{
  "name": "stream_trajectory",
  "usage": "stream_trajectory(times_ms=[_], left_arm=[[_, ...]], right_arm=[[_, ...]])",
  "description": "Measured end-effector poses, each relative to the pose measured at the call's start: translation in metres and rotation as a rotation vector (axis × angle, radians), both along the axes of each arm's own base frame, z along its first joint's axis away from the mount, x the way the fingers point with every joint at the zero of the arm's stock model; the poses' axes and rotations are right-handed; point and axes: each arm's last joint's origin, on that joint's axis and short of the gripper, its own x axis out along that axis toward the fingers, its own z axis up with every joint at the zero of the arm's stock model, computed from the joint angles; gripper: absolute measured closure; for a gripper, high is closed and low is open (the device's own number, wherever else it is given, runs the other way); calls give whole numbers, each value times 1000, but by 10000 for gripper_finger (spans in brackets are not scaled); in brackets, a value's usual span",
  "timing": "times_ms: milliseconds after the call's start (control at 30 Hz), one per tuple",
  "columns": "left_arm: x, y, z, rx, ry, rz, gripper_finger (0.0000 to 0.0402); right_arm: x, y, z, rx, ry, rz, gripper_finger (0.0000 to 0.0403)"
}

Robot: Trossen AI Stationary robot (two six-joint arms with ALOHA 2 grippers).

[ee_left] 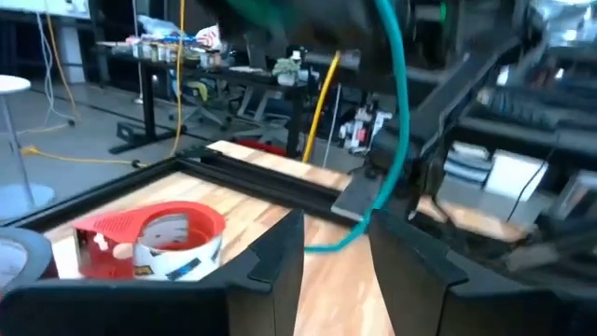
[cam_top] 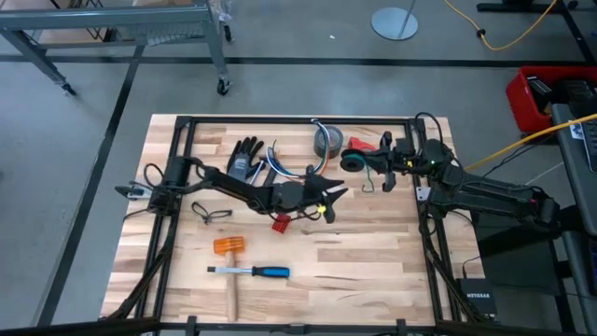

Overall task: Coil cords
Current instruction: Coil the green wire into the black spool

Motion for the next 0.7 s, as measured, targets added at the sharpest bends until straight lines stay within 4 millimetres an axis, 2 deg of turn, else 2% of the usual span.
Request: stream_trajectory(times_ms=[100,233,500,700], left_arm=[[9,-1,-12,45,39,-3,290],[17,-1,-19,106,60,-2,298],[24,7,-11,180,62,13,283],[28,10,-5,228,59,-47,278]], right_arm=[[-1,0,4,-12,-42,-6,399],[-2,0,10,-17,-95,-11,398],[-2,1,12,-22,-116,-9,398],[-2,1,12,-5,-118,-7,399]])
